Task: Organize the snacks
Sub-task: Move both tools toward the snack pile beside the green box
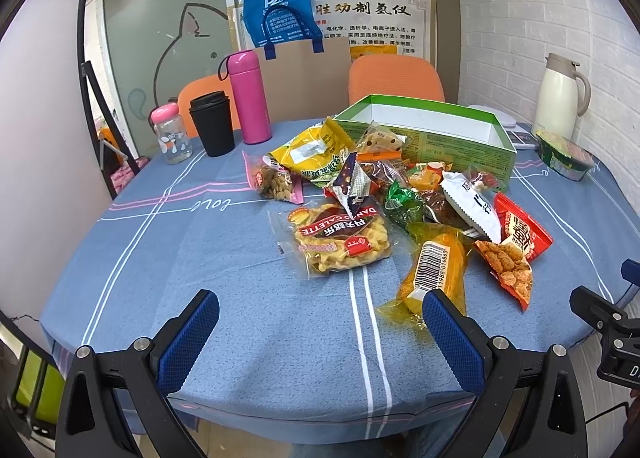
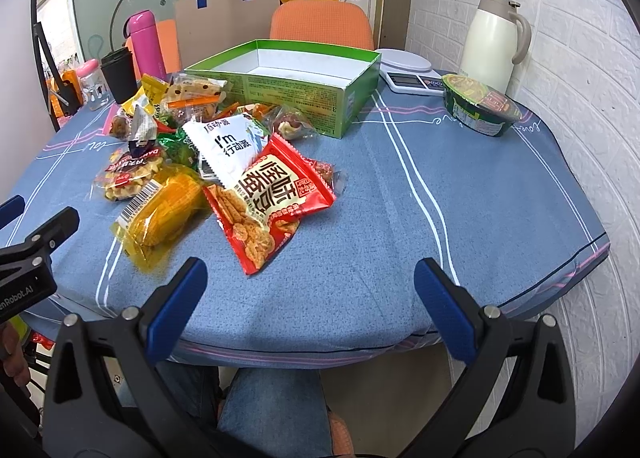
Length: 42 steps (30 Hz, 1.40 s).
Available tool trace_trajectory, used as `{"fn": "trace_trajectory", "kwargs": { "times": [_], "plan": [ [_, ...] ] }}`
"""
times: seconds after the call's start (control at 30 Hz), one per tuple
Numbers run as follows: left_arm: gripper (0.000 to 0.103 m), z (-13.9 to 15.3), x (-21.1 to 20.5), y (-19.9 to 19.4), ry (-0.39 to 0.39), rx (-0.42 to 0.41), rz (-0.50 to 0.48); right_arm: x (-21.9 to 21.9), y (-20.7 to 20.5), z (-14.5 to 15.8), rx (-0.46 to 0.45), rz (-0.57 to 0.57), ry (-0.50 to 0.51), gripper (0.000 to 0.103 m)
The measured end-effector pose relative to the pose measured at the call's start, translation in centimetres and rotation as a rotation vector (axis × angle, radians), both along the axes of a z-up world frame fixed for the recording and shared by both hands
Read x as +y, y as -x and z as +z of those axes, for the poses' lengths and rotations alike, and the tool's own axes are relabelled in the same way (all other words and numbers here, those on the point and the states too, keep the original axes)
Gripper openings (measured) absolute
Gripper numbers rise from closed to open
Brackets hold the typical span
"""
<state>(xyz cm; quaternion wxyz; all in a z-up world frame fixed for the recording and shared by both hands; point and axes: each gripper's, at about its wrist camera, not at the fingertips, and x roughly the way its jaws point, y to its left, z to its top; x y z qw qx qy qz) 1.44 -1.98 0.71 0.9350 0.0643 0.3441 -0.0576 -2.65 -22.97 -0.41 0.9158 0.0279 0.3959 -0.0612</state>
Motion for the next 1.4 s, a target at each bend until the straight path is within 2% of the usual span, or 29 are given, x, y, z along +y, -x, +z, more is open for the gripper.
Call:
{"fn": "trace_trajectory", "kwargs": {
  "times": [1.4],
  "plan": [
    [0.103,-0.3,-0.3,-0.9,0.021,0.016,-0.031,0.1,-1.3,-0.5,0.010,0.002,0.003,0.103]
  ]
}}
